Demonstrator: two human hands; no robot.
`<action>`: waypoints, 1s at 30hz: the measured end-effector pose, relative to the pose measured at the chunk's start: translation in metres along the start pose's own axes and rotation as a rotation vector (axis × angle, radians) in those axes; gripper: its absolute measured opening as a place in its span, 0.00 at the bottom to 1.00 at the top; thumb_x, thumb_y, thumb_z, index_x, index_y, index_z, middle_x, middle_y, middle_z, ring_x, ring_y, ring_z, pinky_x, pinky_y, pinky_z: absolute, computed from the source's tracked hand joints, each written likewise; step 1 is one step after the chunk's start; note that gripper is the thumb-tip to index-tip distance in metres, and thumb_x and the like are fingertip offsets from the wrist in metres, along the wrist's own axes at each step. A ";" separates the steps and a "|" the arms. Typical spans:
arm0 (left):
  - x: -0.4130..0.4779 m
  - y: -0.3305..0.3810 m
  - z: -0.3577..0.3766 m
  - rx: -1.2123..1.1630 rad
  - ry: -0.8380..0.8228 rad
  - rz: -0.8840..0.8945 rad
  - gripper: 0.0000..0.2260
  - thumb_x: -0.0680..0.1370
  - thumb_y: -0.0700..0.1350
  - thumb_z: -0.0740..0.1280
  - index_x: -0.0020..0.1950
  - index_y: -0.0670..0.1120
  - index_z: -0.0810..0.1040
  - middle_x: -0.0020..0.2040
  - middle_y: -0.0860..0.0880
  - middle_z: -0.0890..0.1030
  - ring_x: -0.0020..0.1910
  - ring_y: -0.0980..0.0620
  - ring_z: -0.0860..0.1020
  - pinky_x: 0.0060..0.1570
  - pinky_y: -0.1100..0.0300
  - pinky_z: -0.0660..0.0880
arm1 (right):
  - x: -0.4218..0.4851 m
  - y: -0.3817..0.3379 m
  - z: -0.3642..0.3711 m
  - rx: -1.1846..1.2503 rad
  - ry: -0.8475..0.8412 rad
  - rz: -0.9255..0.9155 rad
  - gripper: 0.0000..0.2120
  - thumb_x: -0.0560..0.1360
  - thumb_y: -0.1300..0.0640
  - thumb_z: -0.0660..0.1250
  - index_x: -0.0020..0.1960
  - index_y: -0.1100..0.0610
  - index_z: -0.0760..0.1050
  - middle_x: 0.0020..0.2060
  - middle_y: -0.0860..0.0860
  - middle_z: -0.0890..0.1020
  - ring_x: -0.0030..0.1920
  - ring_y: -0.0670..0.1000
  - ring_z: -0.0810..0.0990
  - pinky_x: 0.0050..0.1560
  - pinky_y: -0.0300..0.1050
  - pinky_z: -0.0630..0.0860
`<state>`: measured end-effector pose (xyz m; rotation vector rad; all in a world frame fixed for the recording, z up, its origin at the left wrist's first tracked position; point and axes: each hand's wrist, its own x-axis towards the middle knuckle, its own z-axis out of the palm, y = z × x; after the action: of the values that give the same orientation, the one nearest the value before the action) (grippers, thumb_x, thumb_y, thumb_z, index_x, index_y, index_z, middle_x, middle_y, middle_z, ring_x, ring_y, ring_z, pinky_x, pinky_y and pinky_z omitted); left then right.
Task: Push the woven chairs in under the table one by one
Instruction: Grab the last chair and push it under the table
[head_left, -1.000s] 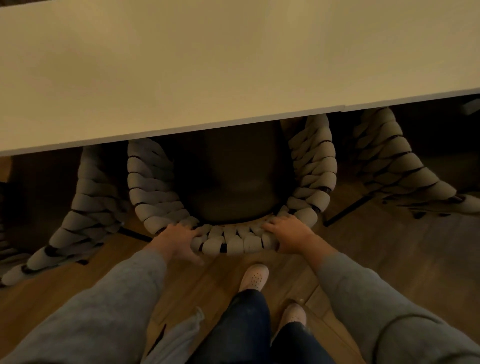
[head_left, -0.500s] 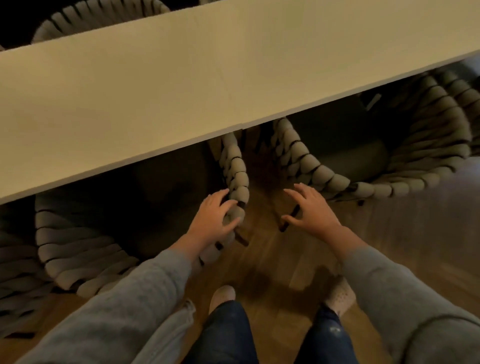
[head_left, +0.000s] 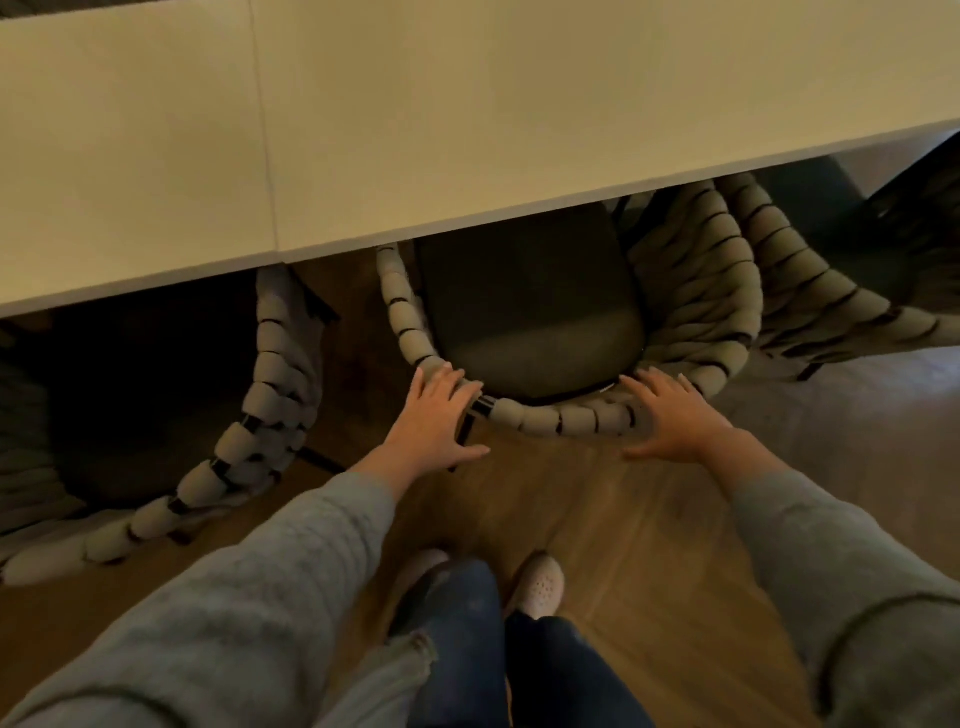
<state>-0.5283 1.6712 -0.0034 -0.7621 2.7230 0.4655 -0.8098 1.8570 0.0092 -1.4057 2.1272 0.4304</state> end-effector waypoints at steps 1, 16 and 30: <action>0.008 0.011 0.002 0.048 -0.060 -0.016 0.40 0.72 0.68 0.64 0.78 0.51 0.57 0.78 0.46 0.55 0.78 0.45 0.45 0.72 0.40 0.37 | 0.000 0.011 -0.001 -0.070 -0.080 -0.005 0.51 0.69 0.35 0.70 0.79 0.49 0.44 0.78 0.52 0.51 0.78 0.55 0.47 0.76 0.59 0.45; 0.090 0.081 0.010 0.251 -0.318 -0.151 0.23 0.75 0.61 0.64 0.67 0.53 0.72 0.60 0.50 0.78 0.63 0.46 0.73 0.69 0.37 0.56 | 0.070 0.105 -0.003 -0.422 -0.049 -0.120 0.18 0.79 0.51 0.58 0.68 0.41 0.69 0.70 0.43 0.69 0.72 0.51 0.64 0.74 0.58 0.49; 0.015 0.136 0.041 0.263 -0.367 -0.248 0.20 0.77 0.59 0.62 0.66 0.54 0.72 0.63 0.51 0.75 0.64 0.47 0.72 0.67 0.41 0.60 | 0.013 0.104 0.036 -0.432 0.004 -0.238 0.13 0.77 0.51 0.59 0.58 0.43 0.76 0.55 0.46 0.78 0.57 0.52 0.75 0.67 0.56 0.61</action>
<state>-0.6068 1.7906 -0.0147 -0.8336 2.2551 0.1653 -0.8991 1.9089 -0.0311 -1.8709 1.9070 0.8262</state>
